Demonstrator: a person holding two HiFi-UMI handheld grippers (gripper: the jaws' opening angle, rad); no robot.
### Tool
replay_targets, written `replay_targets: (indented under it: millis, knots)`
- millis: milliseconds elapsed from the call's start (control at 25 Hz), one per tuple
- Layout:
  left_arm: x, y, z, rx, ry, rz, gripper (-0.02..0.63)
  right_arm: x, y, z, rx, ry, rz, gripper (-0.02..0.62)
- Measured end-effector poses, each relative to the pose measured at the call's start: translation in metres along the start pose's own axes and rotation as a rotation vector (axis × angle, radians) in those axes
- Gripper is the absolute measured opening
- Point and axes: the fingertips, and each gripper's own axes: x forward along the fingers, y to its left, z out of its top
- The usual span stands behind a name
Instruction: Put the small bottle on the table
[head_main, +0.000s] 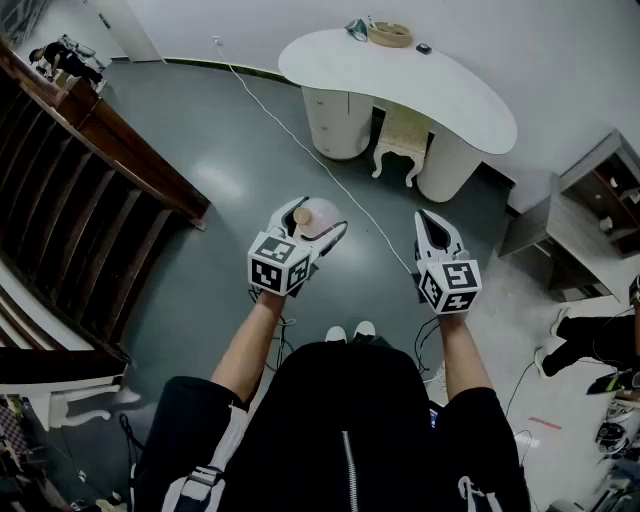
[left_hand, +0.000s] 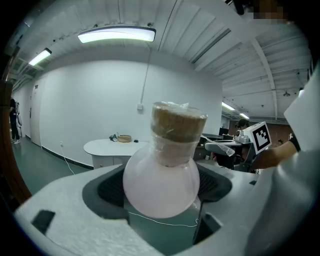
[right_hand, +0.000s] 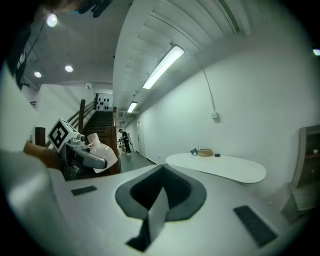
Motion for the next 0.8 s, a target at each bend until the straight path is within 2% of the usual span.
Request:
replay_targets:
  millis: [280, 800]
  knots:
    - [0.020, -0.008, 0.005, -0.027, -0.003, 0.014, 0.402, 0.001, -0.017, -0.001, 0.004, 0.001, 0.038, 0.002]
    - [0.039, -0.002, -0.001, -0.056, 0.006, 0.088, 0.400, 0.035, -0.032, -0.019, 0.011, 0.053, 0.161, 0.002]
